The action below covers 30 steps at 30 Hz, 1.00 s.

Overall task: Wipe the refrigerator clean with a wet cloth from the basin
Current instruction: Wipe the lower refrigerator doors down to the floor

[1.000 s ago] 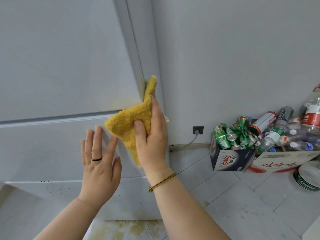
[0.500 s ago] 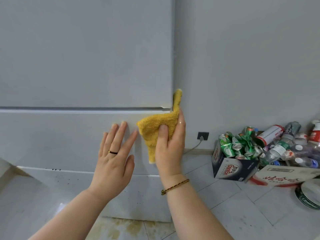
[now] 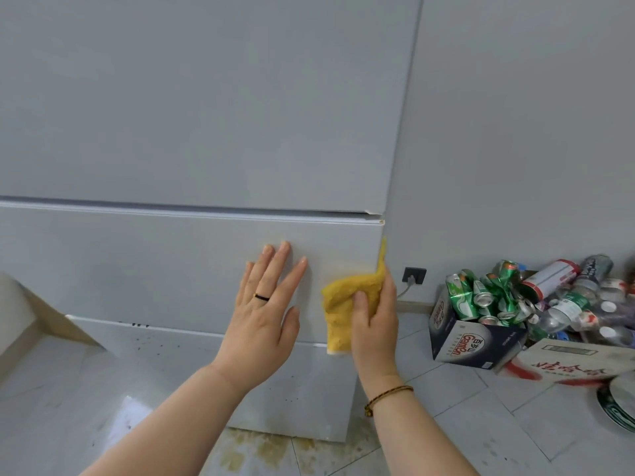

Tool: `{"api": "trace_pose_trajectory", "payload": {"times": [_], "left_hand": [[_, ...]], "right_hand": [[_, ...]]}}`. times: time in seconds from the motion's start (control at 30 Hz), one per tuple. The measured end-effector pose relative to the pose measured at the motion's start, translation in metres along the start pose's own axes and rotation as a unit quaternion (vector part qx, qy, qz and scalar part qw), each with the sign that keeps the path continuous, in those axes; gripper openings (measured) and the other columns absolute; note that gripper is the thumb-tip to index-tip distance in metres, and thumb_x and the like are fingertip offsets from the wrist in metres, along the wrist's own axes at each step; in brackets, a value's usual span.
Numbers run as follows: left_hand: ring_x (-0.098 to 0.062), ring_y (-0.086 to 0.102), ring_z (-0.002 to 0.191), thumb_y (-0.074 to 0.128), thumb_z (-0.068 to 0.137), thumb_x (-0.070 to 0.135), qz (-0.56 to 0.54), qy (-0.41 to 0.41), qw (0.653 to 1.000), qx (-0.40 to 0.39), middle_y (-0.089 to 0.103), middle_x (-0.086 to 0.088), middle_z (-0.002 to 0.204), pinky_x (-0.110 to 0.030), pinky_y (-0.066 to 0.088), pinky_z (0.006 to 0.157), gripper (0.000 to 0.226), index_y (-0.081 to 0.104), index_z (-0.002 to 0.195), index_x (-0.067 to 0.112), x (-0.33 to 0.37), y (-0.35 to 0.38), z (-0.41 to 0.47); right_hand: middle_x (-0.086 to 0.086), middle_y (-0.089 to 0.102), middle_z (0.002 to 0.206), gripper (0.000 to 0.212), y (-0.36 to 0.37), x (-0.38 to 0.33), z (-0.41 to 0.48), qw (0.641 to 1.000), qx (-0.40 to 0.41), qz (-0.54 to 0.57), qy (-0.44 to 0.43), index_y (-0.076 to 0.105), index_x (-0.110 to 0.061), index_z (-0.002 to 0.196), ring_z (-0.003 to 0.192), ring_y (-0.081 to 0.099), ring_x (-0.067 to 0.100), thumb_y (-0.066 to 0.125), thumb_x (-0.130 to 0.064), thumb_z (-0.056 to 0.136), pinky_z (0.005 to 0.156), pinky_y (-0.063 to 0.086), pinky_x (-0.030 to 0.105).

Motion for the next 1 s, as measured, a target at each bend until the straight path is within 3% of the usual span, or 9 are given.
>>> {"api": "trace_pose_trajectory", "payload": {"times": [0.07,0.17,0.3,0.47,0.57,0.63,0.73,0.83,1.0], "left_hand": [[-0.006,-0.007,0.141,0.035,0.085,0.017,-0.005,-0.002,1.0,-0.002,-0.011,0.022,0.151,-0.031,0.002,0.114,0.057,0.018,0.138,0.029,0.001,0.002,0.001],[-0.006,-0.006,0.141,0.036,0.085,0.018,-0.014,-0.002,1.0,-0.015,-0.01,0.022,0.151,-0.03,0.003,0.114,0.06,0.015,0.14,0.033,-0.001,-0.002,0.001],[-0.004,-0.002,0.141,0.037,0.085,0.018,-0.004,-0.002,0.999,-0.04,0.01,0.007,0.152,-0.03,0.009,0.113,0.057,0.018,0.138,0.028,-0.004,-0.009,-0.005],[0.004,-0.002,0.139,0.036,0.085,0.022,-0.005,-0.071,0.996,-0.06,0.021,0.002,0.145,-0.019,0.006,0.112,0.058,0.017,0.139,0.034,-0.022,-0.01,-0.039],[0.006,0.0,0.138,0.035,0.084,0.025,-0.018,-0.123,0.991,-0.056,0.024,0.007,0.145,-0.015,0.006,0.11,0.057,0.019,0.138,0.035,-0.037,-0.015,-0.062],[-0.001,0.006,0.138,0.033,0.083,0.029,-0.033,-0.172,0.984,-0.035,0.024,0.003,0.145,-0.016,0.01,0.11,0.058,0.022,0.14,0.032,-0.051,-0.026,-0.07],[-0.007,0.012,0.137,0.04,0.085,0.025,-0.059,-0.244,0.968,0.009,0.015,0.007,0.142,-0.028,0.014,0.109,0.057,0.025,0.14,0.02,-0.083,-0.054,-0.076],[-0.008,0.011,0.135,0.05,0.089,0.003,-0.07,-0.291,0.954,0.005,0.012,0.011,0.14,-0.026,0.011,0.108,0.058,0.026,0.14,0.013,-0.123,-0.08,-0.096],[-0.016,0.013,0.14,0.05,0.088,0.003,-0.09,-0.34,0.935,-0.048,0.018,0.0,0.15,-0.029,0.014,0.109,0.059,0.025,0.141,0.013,-0.188,-0.118,-0.141]], "right_hand": [[0.001,0.048,0.133,0.052,0.002,-0.029,0.012,0.997,0.028,0.03,-0.059,0.024,-0.041,0.126,0.116,0.048,0.011,0.034,-0.051,0.076,0.091,0.041,0.012],[-0.007,0.045,0.127,0.045,0.007,-0.042,0.017,0.992,0.064,0.03,-0.106,0.023,-0.042,0.123,0.113,0.045,0.004,0.034,-0.047,0.08,0.088,0.034,-0.001],[0.008,0.05,0.132,0.069,0.01,0.001,0.001,0.998,0.049,0.003,-0.031,0.032,-0.022,0.136,0.113,0.051,0.02,0.031,-0.054,0.075,0.083,0.041,0.015],[0.01,0.056,0.117,0.065,0.002,0.028,-0.016,0.999,0.035,-0.02,0.032,0.04,-0.007,0.134,0.096,0.05,0.014,0.035,-0.042,0.08,0.066,0.037,-0.003],[0.009,0.057,0.108,0.058,0.004,0.015,-0.025,0.996,0.085,-0.001,0.022,0.043,-0.002,0.128,0.087,0.053,0.015,0.034,-0.034,0.081,0.08,0.048,0.017],[0.013,0.055,0.115,0.062,0.008,-0.004,-0.03,0.992,0.118,0.01,-0.044,0.04,0.003,0.13,0.097,0.055,0.02,0.034,-0.036,0.082,0.087,0.045,0.017],[0.024,0.03,0.144,0.056,0.024,-0.029,-0.025,0.965,0.164,-0.024,-0.204,0.027,0.0,0.139,0.129,0.034,0.031,0.031,-0.026,0.089,0.107,0.028,0.016],[-0.011,0.004,0.154,0.048,0.062,-0.032,-0.02,0.904,0.167,-0.172,-0.353,0.014,-0.031,0.146,0.143,0.004,0.016,0.022,-0.037,0.099,0.118,0.006,0.027],[-0.012,-0.017,0.154,0.041,0.129,-0.022,-0.03,0.82,0.168,-0.369,-0.403,0.018,-0.029,0.14,0.141,-0.004,0.026,0.02,-0.038,0.1,0.115,-0.006,0.034]]}}
Point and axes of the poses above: each hand's wrist, its own z-axis towards the middle knuckle, its own y-axis out of the palm, x = y × z, the point moved 2 cm from there along z, towards the middle knuckle
